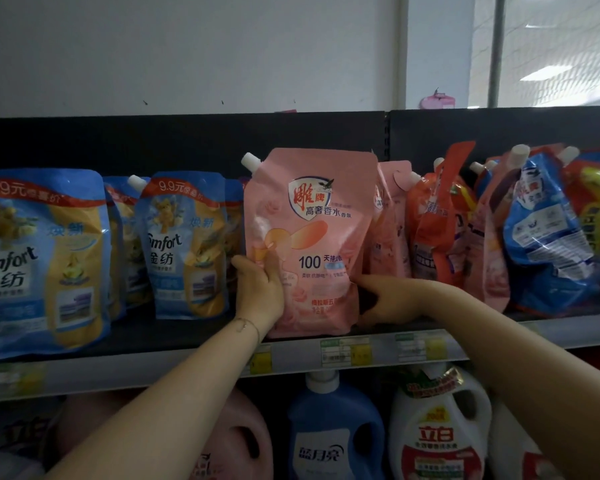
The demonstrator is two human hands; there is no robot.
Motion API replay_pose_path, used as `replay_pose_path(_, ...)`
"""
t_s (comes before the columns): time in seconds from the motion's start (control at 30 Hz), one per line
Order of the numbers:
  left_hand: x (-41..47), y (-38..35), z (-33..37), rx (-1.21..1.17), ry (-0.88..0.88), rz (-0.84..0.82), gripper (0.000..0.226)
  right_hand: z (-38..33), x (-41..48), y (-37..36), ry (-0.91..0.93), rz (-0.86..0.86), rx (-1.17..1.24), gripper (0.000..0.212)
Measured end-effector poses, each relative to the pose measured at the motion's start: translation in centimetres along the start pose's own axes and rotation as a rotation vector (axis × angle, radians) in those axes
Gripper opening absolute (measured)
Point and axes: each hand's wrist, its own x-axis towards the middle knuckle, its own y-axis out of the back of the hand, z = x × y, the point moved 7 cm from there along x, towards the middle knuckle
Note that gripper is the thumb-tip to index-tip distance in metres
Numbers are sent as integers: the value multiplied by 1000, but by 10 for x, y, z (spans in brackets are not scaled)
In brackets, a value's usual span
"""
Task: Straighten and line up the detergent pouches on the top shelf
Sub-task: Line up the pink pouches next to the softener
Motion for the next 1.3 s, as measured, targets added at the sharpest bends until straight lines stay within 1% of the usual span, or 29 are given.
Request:
replay_pose_path(0.1,1,1,0,85,46,-65,33,-9,-1,7,36,147,142,67)
replay_pose_path(0.2,0,5,0,100,61,-98,45,-10,0,7,44,192,174,57)
replay_pose_path(0.33,-4,6,1,106,65,-55,49,-4,-3,5,49,228,106,37)
replay_pose_path(0.4,-3,5,2,68,57,-6,47,-4,-7,6,49,259,101,31)
replay_pose_path(0.53,-6,3,2,9,30,105,45,1,-14,8,65,367,53,30)
replay_pose_path(0.6,-6,2,2,5,32,114,47,3,-16,10,84,450,-4,28)
replay_pose_path(0.67,-4,2,1,7,49,91,48,5,-16,10,93,491,-10,28)
replay_pose_path(0.77,0,3,-3,36,101,78,51,8,-17,11,41,504,86,30)
replay_pose_path(0.9,-4,3,-1,72,99,103,50,10,-14,8,-66,470,189,34)
replay_pose_path(0.93,-6,4,1,104,98,102,48,11,-14,8,-90,470,212,34)
replay_pose_path(0.97,-9,6,3,187,95,109,48,13,-14,8,-119,480,231,33)
replay_pose_path(1.03,-12,16,9,435,45,176,52,15,-16,10,-164,537,227,30)
replay_pose_path(1.1,-15,23,16,560,-37,236,54,17,-19,11,-185,617,172,29)
replay_pose_path(1.17,-21,26,25,589,-154,282,44,17,-23,8,-186,674,143,36)
replay_pose_path(1.23,-29,24,40,590,-329,299,28,16,-30,7,-178,697,125,38)
replay_pose_path(1.3,-41,13,56,554,-530,251,16,14,-39,9,-182,718,77,35)
